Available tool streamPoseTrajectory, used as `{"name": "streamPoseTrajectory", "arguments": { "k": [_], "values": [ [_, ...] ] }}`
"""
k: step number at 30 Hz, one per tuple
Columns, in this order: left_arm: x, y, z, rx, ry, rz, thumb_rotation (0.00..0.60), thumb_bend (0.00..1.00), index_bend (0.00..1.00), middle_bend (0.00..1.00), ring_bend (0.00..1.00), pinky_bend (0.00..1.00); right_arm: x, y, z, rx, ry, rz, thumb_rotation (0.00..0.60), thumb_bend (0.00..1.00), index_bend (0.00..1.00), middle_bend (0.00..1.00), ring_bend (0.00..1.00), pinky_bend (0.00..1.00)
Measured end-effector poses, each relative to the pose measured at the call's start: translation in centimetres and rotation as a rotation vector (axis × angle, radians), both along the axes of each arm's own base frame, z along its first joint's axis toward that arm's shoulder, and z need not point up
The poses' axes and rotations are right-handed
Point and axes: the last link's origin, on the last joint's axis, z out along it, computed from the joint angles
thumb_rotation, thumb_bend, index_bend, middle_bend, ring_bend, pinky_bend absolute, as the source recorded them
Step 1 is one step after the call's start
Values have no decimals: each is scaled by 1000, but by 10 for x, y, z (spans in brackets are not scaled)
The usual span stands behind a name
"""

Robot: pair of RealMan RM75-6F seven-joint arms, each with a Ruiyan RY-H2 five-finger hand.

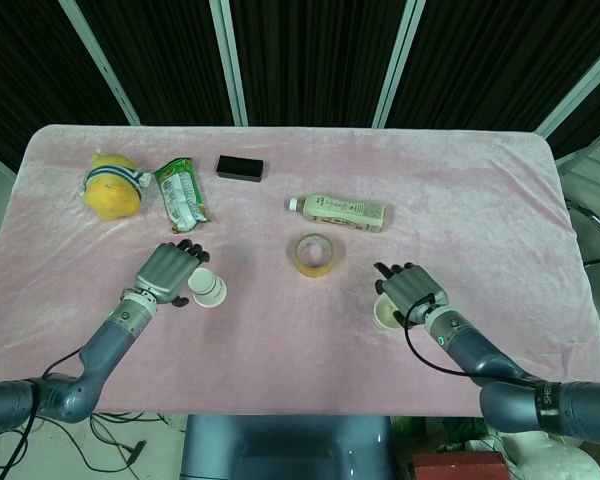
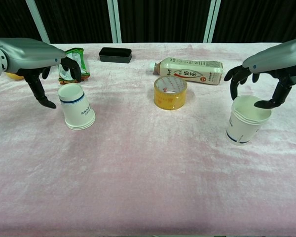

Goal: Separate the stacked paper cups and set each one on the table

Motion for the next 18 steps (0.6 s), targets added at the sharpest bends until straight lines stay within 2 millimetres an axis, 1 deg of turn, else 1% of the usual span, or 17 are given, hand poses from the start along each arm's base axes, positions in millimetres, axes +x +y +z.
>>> {"name": "streamPoseTrajectory", "arguments": {
  "k": [5, 8, 11, 15, 18],
  "values": [
    [0, 2, 1, 11, -16, 33, 600, 84, 230, 198, 122, 374, -1, -1, 2, -8, 6, -6, 600, 385, 186, 15, 130, 176],
    [4, 3, 4, 22, -47, 36, 600, 84, 222, 189, 87, 317, 1, -3, 5, -23, -13, -12, 600, 348, 154, 10, 121, 176],
    [9, 4, 10, 29, -81, 33, 600, 84, 214, 179, 54, 264, 4, -5, 11, -49, -46, -20, 600, 325, 143, 1, 82, 176],
    [20, 2, 23, 43, -117, 8, 600, 85, 191, 159, 16, 216, 7, -6, 29, -106, -108, -23, 600, 300, 138, 0, 74, 176],
    [29, -2, 37, 69, -149, -18, 600, 91, 187, 156, 12, 207, 4, -8, 50, -186, -160, -18, 600, 279, 135, 0, 74, 176]
  ]
}}
